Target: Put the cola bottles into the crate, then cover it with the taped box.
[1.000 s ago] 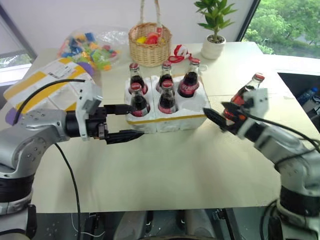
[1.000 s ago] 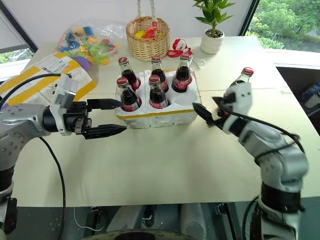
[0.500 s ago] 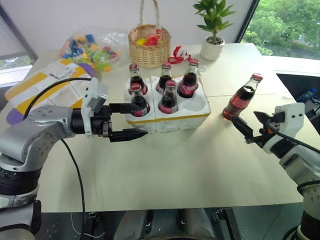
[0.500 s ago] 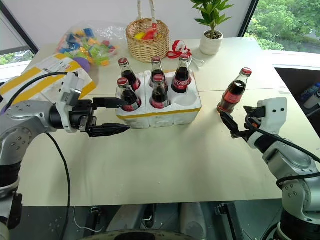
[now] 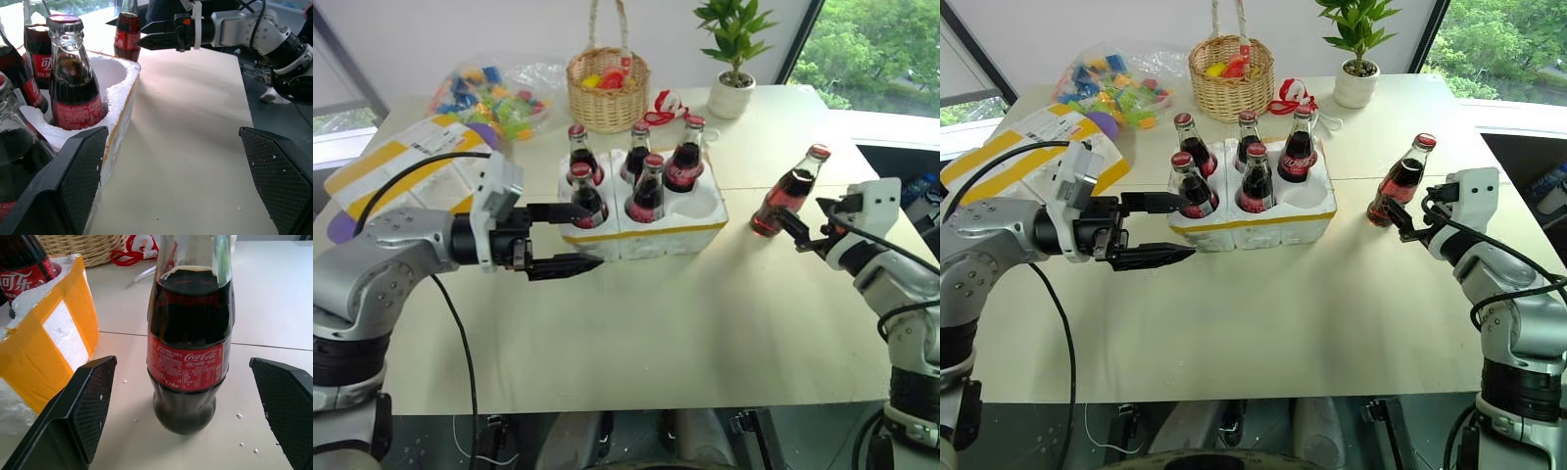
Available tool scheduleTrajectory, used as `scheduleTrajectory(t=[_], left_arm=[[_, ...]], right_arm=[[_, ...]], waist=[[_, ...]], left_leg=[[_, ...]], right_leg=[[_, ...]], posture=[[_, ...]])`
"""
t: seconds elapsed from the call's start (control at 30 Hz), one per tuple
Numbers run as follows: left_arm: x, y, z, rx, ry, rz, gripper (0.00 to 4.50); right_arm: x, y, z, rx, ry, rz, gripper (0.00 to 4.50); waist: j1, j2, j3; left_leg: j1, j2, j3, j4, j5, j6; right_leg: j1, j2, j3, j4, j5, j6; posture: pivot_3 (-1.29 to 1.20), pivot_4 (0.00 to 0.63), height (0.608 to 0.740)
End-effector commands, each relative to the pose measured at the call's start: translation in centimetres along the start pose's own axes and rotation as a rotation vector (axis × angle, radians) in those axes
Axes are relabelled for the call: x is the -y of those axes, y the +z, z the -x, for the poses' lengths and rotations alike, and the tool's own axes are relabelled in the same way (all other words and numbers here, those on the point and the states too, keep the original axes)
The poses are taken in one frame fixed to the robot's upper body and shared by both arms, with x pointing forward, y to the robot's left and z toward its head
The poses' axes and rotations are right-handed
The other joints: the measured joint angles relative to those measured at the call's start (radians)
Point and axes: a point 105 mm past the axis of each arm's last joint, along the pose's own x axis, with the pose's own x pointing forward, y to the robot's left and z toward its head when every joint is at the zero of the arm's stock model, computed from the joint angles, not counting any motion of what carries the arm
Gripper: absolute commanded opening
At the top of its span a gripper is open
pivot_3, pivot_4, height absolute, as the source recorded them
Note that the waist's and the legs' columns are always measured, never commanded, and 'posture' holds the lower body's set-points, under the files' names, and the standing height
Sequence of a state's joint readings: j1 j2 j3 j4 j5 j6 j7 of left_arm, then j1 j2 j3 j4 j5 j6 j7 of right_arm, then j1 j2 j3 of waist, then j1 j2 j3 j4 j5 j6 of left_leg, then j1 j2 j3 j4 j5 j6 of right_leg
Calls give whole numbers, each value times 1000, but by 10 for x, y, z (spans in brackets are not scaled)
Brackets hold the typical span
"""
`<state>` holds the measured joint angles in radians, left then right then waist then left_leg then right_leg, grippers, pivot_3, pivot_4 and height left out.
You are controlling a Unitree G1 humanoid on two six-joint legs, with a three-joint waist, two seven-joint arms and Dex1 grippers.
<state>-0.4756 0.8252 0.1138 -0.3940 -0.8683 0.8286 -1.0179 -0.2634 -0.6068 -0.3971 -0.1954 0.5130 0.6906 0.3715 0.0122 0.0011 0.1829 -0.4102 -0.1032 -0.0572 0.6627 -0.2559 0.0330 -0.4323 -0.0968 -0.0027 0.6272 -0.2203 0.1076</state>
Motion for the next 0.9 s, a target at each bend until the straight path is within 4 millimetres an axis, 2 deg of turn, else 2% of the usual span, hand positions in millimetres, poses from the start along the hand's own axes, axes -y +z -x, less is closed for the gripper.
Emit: scheduleTrajectory(t=[0.03, 0.2, 0.5, 0.57, 0.67, 0.83, 0.9], left_arm=[[4, 10, 4, 14, 9, -41, 4500], [4, 12, 5, 12, 10, -46, 4500], [2, 12, 5, 10, 5, -53, 4500], [3, 12, 5, 9, 4, -52, 4500], [3, 12, 5, 9, 4, -51, 4500], [3, 10, 4, 11, 6, -49, 4500], [3, 10, 4, 12, 6, -49, 4500]], right_arm=[[2, 12, -7, 56, -1, 2, 4455], [1, 6, -22, 55, 11, -14, 4455], [12, 0, -45, 72, -16, -35, 4455], [14, 2, -45, 85, -14, -39, 3949], [11, 9, -40, 103, 5, -28, 2771], [13, 31, -28, 159, -1, 5, 2771], [9, 53, -21, 216, 15, 16, 2771]], waist=[[0, 0, 0], [-1, 0, 0], [-1, 0, 0], [-1, 0, 0], [0, 0, 0], [0, 1, 0], [-1, 2, 1]], left_leg=[[0, 0, 0, 0, 0, 0], [0, 0, 0, 0, 0, 0], [0, 0, 0, 0, 0, 0], [0, 0, 0, 0, 0, 0], [0, 0, 0, 0, 0, 0], [0, 0, 0, -1, 0, 0], [0, 0, 0, -1, 0, 0]], right_leg=[[0, 0, 0, 0, 0, 0], [0, 0, 0, 0, 0, 0], [0, 0, 0, 0, 0, 0], [0, 0, 0, 0, 0, 0], [0, 0, 0, 0, 0, 0], [0, 0, 0, 0, 0, 0], [-1, 0, 0, 0, 0, 0]], posture=[[0, 150, 732], [0, 150, 732], [0, 150, 732], [0, 150, 732], [0, 150, 732], [0, 150, 732], [0, 150, 732]])
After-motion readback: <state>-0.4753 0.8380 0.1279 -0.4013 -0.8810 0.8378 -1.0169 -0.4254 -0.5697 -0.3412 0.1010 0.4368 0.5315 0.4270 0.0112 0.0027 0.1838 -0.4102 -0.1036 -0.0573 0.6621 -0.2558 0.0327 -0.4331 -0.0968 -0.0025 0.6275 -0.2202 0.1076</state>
